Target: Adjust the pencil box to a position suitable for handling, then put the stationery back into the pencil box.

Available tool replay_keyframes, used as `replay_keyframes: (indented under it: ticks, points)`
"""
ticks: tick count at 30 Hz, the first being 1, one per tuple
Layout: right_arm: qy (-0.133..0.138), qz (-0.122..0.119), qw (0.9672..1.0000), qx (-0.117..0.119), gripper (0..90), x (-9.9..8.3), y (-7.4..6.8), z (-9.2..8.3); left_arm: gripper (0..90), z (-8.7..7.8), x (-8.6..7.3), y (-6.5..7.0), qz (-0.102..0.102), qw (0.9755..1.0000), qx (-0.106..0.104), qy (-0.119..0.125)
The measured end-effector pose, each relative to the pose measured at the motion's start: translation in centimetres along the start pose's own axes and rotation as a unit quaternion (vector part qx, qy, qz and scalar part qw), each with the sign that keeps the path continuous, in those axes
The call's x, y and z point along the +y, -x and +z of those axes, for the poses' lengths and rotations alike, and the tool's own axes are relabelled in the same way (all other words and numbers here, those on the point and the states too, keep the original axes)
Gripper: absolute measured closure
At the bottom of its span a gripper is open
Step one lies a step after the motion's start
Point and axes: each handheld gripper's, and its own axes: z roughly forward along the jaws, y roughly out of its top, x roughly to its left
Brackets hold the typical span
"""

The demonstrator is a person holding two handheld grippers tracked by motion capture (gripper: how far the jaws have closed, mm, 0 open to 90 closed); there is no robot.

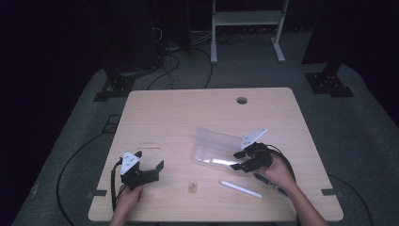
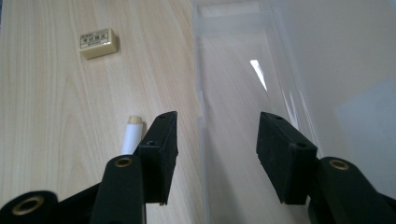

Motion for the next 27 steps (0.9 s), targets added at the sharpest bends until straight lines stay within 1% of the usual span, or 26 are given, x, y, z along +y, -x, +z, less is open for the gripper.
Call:
replay_keyframes:
  ticks: [1, 3, 4, 5, 6, 7, 12, 15, 20, 27]
  points:
    - [0.000, 0.004, 1.0000, -0.005, 46.4, -0.5, 0.0, -0.5, 0.0, 0.0, 0.0, 0.0, 0.001, 1.0000, 0.000, 0.000]
    - [0.003, 0.006, 1.0000, -0.006, 46.2, -0.7, 0.1, -0.7, 0.0, 0.0, 0.0, 0.0, 0.003, 1.0000, 0.001, 0.000]
    - [0.006, 0.006, 0.9999, -0.010, 45.4, -1.2, 0.1, -1.2, 0.0, 0.0, 0.0, 0.1, 0.003, 1.0000, 0.001, -0.001]
    - [0.006, 0.006, 0.9999, -0.010, 45.4, -1.2, 0.1, -1.2, 0.0, 0.0, 0.0, 0.1, 0.004, 1.0000, 0.001, -0.001]
    - [0.006, 0.012, 0.9998, -0.013, 44.6, -1.5, 0.1, -1.5, 0.0, 0.0, 0.0, 0.1, 0.005, 1.0000, 0.001, -0.001]
    - [0.006, 0.010, 0.9998, -0.017, 43.7, -1.7, 0.1, -1.7, 0.0, 0.0, 0.0, 0.1, 0.005, 1.0000, 0.001, 0.000]
    - [0.013, 0.021, 0.9993, -0.028, 42.4, -2.8, 0.1, -3.0, 0.0, 0.0, 0.0, 0.0, 0.001, 1.0000, 0.001, 0.000]
    - [0.018, 0.022, 0.9990, -0.036, 41.5, -3.7, -0.1, -3.9, 0.0, 0.0, 0.0, 0.0, 0.002, 1.0000, 0.002, 0.000]
    - [0.025, 0.030, 0.9983, -0.043, 41.2, -4.4, -0.5, -4.6, 0.0, 0.0, 0.0, 0.1, 0.005, 1.0000, 0.002, 0.000]
    - [0.027, 0.039, 0.9976, -0.050, 41.3, -5.7, -0.9, -5.2, 0.0, 0.0, 0.0, 0.2, 0.008, 1.0000, 0.002, -0.001]
